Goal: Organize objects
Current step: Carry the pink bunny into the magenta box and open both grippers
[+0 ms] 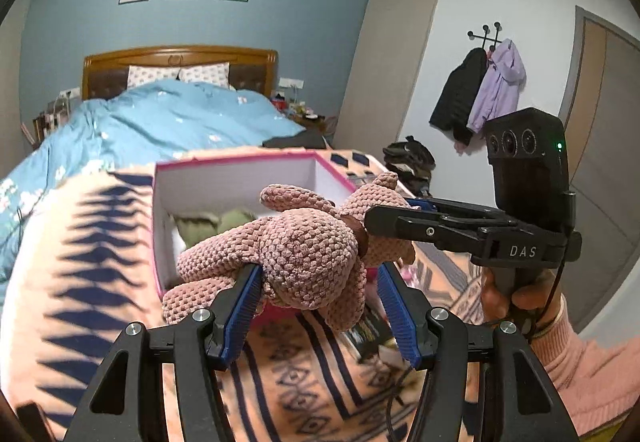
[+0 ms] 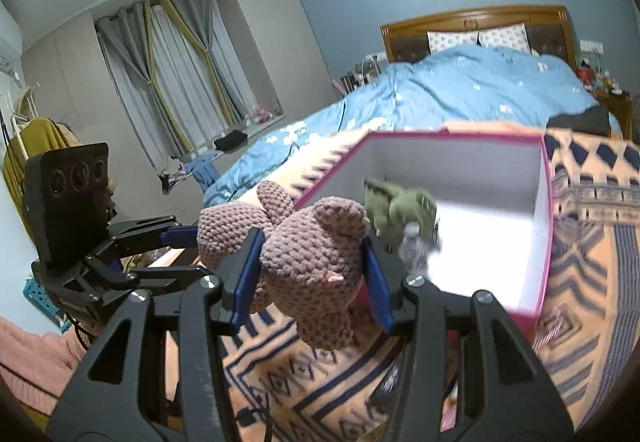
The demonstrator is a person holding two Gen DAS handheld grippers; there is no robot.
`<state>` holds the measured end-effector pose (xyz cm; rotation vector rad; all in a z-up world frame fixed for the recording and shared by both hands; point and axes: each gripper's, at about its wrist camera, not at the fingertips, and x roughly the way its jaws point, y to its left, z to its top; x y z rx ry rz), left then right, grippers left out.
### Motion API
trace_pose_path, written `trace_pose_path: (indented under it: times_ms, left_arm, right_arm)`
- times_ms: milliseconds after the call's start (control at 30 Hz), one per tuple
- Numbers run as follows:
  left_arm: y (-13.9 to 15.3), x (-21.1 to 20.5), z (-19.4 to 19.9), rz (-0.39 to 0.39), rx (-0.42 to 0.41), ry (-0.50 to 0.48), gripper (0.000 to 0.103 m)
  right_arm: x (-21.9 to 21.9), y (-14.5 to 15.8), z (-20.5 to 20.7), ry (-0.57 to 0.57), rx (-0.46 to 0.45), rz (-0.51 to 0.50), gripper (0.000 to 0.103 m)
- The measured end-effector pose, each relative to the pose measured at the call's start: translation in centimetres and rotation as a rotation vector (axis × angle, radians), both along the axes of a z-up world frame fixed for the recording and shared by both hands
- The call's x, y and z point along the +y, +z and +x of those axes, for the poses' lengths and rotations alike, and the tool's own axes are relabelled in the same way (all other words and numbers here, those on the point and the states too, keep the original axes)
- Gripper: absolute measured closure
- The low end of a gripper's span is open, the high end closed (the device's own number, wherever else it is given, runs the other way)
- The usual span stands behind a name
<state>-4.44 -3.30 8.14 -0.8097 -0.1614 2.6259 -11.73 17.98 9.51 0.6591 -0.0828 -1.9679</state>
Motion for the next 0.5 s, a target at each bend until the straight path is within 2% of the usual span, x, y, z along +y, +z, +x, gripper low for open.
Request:
trace_pose_path:
  times_ms: [200, 333, 500]
  left_arm:
    - [2.2, -1.1, -3.4, -0.009, 0.028, 0.023, 0.043]
    - [2.2, -1.8, -6.2, -0.008, 0.012, 0.033, 0.043]
    - [1.5, -2.6, -9.3, -0.012, -0.017, 0.05, 0.043]
  right_arm:
    - [-1.3, 1.9, -3.7, -0.008, -0.002, -0.027, 0.052]
    - [-2.2, 2.3, -6.1, -0.023, -0.004, -0.022, 0.052]
    - [-3.3, 1.7, -9.5, -0.036, -0.057, -0.002, 0.052]
